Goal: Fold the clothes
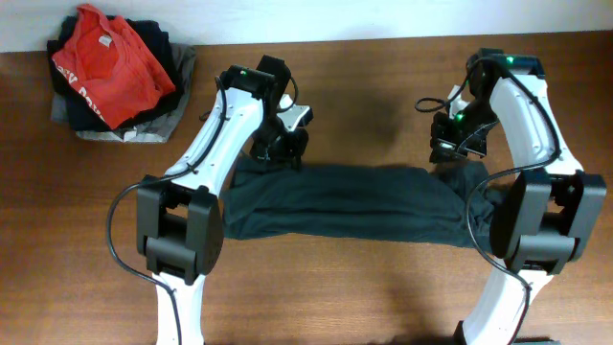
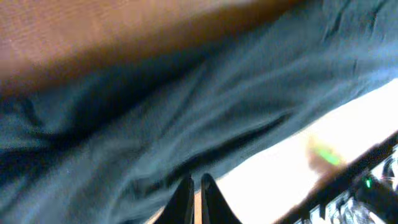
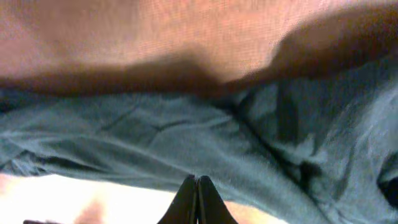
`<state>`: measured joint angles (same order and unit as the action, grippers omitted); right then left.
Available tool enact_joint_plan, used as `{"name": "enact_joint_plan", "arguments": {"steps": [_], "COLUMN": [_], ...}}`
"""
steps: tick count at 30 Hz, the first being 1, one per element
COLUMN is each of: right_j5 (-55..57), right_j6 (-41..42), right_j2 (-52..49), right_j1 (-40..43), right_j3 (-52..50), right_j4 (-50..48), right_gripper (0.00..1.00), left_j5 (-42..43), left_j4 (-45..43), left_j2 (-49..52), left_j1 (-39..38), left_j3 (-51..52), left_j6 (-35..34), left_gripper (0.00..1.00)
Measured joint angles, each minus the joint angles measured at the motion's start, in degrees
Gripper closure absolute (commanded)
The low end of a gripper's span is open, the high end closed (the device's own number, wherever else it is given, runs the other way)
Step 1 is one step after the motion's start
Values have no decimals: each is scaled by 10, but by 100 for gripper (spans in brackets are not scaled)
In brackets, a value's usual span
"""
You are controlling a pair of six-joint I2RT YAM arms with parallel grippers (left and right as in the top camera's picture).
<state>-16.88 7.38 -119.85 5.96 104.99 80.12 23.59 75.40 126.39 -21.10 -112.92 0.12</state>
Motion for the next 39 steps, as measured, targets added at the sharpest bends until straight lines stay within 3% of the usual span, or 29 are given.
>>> {"name": "enact_joint_plan", "arguments": {"steps": [4, 7, 20, 27, 34, 39], "right_j5": [-1, -2, -2, -2, -2, -2], "right_j6": [2, 2, 3, 4, 4, 3], "right_j2": [0, 0, 0, 0, 0, 0], "right_j1": [0, 0, 0, 0, 0, 0], "right_j3": [-15, -36, -68, -68, -69, -70], "right_j4": [-17, -28, -56, -59, -54, -45], "right_gripper": [96, 96, 91, 90, 93, 95], "left_j5": [-19, -30, -37, -39, -84, -149], "left_j4": [-82, -89, 54, 109, 114, 91], "left_j2": [36, 60, 85, 85, 85, 85], "left_j1": [1, 0, 0, 0, 1, 20], "left_j3": [-2, -2, -2, -2, -2, -2], "left_j6": [-8, -13, -10, 48, 68, 33], "left_gripper": [93, 99, 99, 99, 99, 99]}}
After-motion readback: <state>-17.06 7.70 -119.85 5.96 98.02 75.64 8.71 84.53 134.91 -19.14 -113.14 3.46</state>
